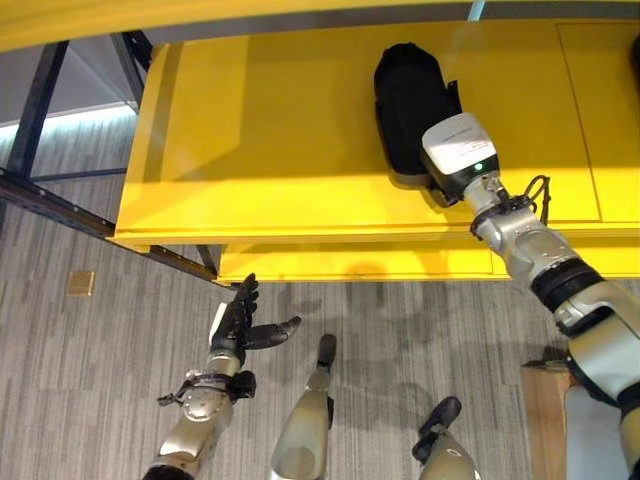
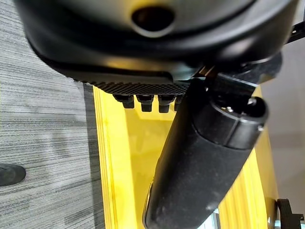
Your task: Move parts from the plastic box to the shelf.
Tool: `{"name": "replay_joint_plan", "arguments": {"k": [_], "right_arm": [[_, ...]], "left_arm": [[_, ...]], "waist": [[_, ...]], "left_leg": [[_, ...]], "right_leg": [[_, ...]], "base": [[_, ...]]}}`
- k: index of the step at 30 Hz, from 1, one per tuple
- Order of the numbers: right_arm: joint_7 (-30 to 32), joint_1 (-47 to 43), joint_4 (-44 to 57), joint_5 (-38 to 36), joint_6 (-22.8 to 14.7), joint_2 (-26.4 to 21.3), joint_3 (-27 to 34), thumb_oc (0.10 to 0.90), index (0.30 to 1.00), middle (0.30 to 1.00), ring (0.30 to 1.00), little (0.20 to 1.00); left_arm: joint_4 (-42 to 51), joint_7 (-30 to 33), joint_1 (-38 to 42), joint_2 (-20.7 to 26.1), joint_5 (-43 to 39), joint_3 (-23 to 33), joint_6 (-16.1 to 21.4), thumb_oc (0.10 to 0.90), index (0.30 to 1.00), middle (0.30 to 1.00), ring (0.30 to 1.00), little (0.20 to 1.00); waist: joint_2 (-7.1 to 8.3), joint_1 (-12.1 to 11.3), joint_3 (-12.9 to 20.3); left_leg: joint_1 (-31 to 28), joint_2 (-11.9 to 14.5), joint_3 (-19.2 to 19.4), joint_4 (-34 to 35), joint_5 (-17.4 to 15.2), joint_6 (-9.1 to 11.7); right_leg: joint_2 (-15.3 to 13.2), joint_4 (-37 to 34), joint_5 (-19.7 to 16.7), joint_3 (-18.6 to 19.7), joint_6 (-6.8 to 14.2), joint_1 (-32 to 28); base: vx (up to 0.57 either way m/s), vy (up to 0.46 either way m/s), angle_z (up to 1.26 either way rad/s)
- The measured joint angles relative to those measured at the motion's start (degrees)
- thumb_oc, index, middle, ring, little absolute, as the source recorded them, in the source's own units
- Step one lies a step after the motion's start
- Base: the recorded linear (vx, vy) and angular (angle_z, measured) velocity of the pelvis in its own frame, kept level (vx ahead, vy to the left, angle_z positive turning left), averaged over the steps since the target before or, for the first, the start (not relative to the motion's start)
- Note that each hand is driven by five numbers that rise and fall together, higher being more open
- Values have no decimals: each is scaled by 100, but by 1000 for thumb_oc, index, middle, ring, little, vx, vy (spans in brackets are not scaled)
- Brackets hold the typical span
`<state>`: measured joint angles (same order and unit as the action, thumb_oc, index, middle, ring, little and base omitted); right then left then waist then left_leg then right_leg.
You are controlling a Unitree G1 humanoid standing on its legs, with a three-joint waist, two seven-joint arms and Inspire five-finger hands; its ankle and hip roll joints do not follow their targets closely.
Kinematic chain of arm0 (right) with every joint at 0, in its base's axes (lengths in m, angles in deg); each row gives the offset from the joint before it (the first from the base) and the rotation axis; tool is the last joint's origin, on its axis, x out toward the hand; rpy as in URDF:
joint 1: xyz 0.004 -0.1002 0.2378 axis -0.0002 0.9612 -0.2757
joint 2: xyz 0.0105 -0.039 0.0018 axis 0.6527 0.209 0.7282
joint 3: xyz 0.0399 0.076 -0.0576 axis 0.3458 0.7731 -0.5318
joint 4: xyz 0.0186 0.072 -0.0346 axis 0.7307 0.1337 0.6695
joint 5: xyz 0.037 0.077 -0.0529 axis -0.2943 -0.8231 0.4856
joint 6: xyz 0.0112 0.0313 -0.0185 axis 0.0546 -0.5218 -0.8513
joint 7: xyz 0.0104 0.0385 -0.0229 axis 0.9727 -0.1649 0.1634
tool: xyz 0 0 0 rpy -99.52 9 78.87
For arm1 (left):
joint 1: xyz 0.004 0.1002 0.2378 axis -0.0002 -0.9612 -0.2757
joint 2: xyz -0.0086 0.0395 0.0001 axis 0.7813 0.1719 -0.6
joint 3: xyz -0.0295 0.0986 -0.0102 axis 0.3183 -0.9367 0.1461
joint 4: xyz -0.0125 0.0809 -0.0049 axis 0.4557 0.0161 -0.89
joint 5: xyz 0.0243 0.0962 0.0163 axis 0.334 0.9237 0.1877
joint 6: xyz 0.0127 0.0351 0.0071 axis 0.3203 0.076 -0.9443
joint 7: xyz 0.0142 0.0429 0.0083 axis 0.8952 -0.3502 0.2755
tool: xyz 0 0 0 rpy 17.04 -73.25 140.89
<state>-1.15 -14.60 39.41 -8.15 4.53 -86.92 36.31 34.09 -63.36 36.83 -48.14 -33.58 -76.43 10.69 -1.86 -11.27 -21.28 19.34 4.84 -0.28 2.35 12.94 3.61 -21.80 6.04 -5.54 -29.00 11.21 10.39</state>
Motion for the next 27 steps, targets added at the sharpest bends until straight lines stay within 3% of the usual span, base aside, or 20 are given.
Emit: {"name": "replay_joint_plan", "arguments": {"k": [6,11,14,27], "right_arm": [[-96,-26,-144,175,465,-724,20,400,300,300,300,300],[-122,-23,-251,172,673,-1088,75,400,300,300,300,300],[-131,-23,-425,168,706,-1105,122,400,300,300,300,300],[-127,40,-748,146,693,-933,189,400,300,300,300,300]], "left_arm": [[-3,12,1,131,0,15,-1,900,1000,1000,1000,1000],[-6,10,0,129,0,42,-1,900,1000,1000,1000,1000],[-7,4,43,123,0,66,-1,900,1000,1000,1000,1000],[-65,12,97,115,0,131,6,900,1000,1000,1000,1000]], "waist": [[157,14,-96],[163,84,-105],[159,170,-107],[128,143,-128]], "left_leg": [[-1,-21,30,10,15,-35],[-72,4,64,8,19,-30],[-118,21,58,12,-9,-39],[-187,16,121,8,-68,17]], "right_leg": [[13,-85,-56,-2,-24,-23],[90,-256,-122,-10,6,-138],[118,-326,-114,-45,3,-229],[129,-407,-143,-13,28,-292]], "base": [[-1,0,-1],[-9,-1,-5],[43,-13,2],[-12,3,-2]]}}
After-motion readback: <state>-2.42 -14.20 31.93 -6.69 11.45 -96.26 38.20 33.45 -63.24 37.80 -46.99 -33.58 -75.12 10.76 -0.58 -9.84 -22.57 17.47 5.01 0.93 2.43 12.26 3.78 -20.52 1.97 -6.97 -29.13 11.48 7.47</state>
